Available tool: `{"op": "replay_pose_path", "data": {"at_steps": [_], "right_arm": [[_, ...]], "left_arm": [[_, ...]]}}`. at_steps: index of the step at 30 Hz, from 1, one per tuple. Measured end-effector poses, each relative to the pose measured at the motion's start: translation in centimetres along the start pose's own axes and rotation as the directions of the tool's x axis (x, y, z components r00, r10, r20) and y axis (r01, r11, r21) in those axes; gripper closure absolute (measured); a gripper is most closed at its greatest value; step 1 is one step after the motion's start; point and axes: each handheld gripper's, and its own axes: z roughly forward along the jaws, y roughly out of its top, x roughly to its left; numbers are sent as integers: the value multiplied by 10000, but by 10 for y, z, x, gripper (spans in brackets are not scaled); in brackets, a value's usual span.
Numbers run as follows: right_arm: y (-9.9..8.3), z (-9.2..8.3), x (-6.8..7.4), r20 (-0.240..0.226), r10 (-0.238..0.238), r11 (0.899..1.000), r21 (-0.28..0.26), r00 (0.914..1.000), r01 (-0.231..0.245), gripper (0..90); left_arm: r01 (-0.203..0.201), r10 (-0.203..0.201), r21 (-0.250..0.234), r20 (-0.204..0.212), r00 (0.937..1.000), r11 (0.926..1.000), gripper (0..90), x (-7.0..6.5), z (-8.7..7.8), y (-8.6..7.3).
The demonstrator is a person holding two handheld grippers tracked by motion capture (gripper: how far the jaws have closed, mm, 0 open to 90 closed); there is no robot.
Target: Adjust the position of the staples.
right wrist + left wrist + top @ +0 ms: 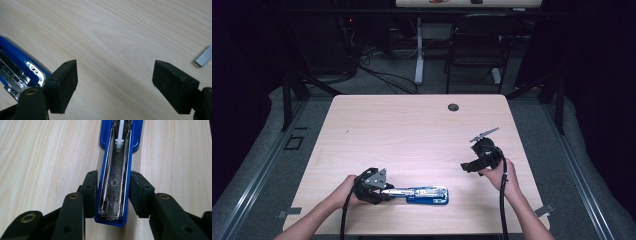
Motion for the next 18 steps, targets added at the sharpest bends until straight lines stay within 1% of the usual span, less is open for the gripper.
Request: {"op": "replay_pose_path", "data": {"at_steps": [3, 6, 8, 9, 10, 11, 12, 13, 14, 16, 18], "right_arm": [[1, -1, -6, 182, 69, 9999, 123, 9998, -71, 174], [1, 0, -13, 354, 284, 9996, 76, 9990, -287, 154], [1, 3, -18, 422, 528, 9986, 47, 9977, -531, 140], [1, 3, -21, 464, 645, 9977, 165, 9968, -653, 127], [1, 4, -24, 525, 807, 9966, 111, 9953, -814, 114], [1, 5, -27, 509, 879, 9960, 140, 9948, -887, 102], [0, 6, -30, 622, 1040, 9945, 78, 9926, -1046, 90], [0, 6, -32, 605, 1210, 9925, 117, 9908, -1219, 82], [0, 7, -35, 703, 1319, 9912, 14, 9888, -1323, 68], [0, 7, -41, 750, 1599, 9871, 4, 9843, -1604, 38], [0, 8, -47, 824, 1924, 9813, -140, 9778, -1919, 18]], "left_arm": [[-8, 8, -76, -43, 10000, 10000, 612, 0, 0, 0], [-19, 18, -81, -45, 10000, 10000, 612, 0, 0, -1], [-27, 26, -70, -35, 10000, 10000, 612, 0, 0, 0], [-34, 33, -65, -29, 10000, 10000, 612, 0, 0, 0], [-25, 25, -54, -19, 10000, 10000, 612, 0, 0, 0], [-27, 27, -19, 12, 10000, 10000, 612, 0, 0, 0], [-29, 29, -63, -28, 10000, 10000, 612, 0, 0, 0], [-18, 18, -68, -43, 10000, 10000, 611, 0, 0, 0], [-30, 30, -69, -51, 10000, 10000, 611, 0, 0, 0], [-32, 32, -20, -51, 10000, 10000, 611, 0, 0, 0], [-19, 19, -49, -70, 10000, 10000, 611, -1, 0, 0]]}}
